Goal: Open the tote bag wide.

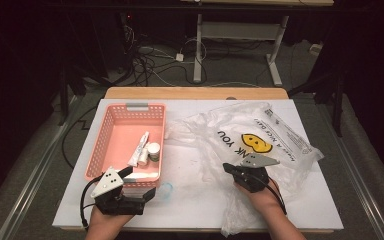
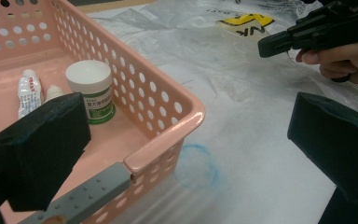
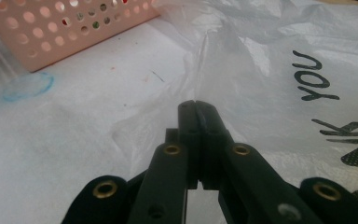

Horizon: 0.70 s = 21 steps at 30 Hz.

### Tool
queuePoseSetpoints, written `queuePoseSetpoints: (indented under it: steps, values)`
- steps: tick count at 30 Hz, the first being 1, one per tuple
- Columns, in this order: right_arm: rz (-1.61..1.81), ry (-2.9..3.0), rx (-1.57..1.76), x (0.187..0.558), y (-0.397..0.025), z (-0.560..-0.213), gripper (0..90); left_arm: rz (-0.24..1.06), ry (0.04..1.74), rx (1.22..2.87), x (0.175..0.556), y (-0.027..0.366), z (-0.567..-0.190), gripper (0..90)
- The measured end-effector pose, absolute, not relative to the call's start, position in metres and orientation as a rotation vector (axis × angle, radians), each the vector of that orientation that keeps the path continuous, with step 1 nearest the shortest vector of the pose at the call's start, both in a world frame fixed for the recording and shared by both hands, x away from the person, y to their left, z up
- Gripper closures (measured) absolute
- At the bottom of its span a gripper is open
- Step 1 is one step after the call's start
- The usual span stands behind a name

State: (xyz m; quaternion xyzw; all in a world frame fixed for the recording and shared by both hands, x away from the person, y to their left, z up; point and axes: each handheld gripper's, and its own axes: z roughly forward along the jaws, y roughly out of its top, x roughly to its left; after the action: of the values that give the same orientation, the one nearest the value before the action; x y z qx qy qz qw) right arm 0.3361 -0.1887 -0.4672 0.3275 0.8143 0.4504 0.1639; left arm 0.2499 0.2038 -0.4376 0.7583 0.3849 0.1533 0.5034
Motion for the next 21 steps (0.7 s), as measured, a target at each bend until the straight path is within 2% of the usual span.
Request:
queuePoseSetpoints:
  steps: [21]
  values:
    - [1.417,2.19,0.89,0.331,-0.197,-0.434,90.0,0.368,0.94,1.802,0.252,0.212,-0.436,0.0]
